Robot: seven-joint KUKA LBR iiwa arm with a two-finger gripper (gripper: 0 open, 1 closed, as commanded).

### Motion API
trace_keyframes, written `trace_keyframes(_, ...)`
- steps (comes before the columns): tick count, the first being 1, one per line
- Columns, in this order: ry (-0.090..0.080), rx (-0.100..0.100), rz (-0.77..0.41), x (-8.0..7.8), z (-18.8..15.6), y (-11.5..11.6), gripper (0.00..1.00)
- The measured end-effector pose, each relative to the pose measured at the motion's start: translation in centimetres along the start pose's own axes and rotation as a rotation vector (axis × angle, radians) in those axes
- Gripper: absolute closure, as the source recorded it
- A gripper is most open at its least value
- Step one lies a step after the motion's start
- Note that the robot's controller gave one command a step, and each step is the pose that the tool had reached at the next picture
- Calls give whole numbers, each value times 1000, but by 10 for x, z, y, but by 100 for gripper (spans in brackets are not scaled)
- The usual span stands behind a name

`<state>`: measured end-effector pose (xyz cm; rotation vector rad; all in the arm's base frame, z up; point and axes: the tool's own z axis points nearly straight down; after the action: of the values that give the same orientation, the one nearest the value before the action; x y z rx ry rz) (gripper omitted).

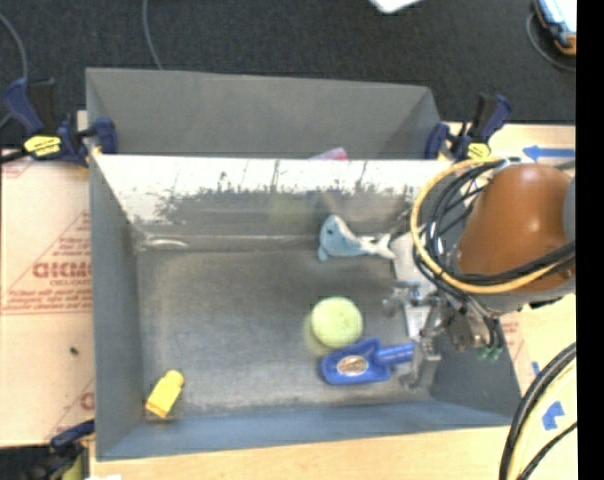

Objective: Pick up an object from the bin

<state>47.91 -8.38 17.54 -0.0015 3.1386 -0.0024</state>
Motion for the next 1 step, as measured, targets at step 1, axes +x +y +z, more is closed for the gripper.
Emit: trace_keyframes(1,-1,0,-254,-1,72,18,0)
